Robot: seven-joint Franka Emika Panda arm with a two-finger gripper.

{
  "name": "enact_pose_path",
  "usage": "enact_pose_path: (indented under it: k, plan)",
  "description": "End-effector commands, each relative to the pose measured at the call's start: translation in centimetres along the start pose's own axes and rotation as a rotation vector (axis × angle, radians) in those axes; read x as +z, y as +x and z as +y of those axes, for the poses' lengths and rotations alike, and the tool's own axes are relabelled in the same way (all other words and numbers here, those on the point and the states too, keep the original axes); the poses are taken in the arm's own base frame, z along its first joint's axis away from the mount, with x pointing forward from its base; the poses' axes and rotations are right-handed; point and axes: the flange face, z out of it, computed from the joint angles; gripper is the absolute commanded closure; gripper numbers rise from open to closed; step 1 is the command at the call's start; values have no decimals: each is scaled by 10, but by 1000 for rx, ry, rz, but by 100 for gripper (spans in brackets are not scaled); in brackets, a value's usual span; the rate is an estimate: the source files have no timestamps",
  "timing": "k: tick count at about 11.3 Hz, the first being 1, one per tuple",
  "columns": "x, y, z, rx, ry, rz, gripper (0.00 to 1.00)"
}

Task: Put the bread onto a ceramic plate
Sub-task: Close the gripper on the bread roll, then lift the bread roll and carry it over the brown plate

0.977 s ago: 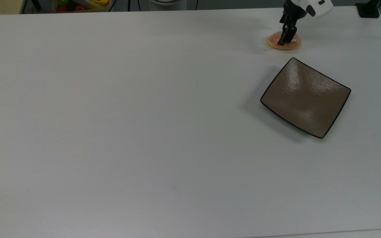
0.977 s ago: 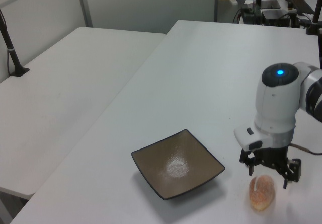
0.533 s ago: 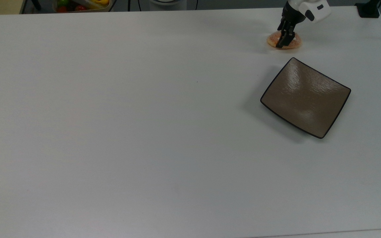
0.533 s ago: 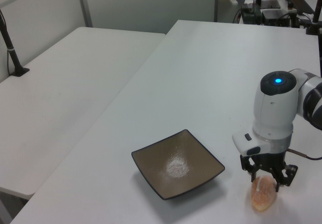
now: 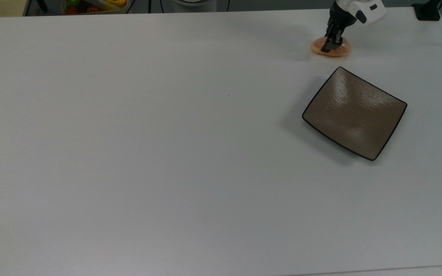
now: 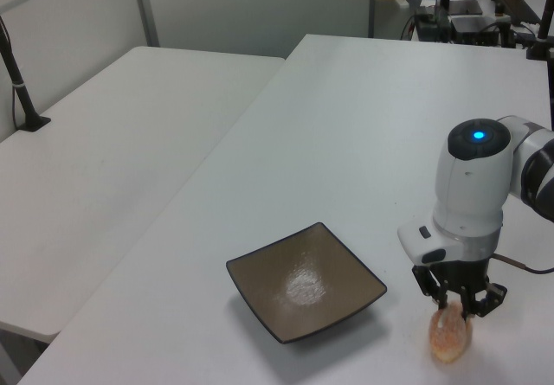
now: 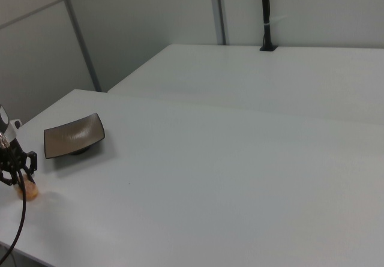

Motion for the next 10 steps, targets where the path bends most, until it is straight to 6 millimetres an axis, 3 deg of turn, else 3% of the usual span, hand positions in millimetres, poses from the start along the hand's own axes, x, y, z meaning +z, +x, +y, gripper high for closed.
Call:
enact_pose_path:
  k: [1,6,8,10]
  plan:
    - [-45,9,10,174,-64,69,76]
    - [-122,20,54,520,-77,235,76]
    - [-131,18,81,668,-56,277,76]
    - [-121,11,100,787,-34,279,74]
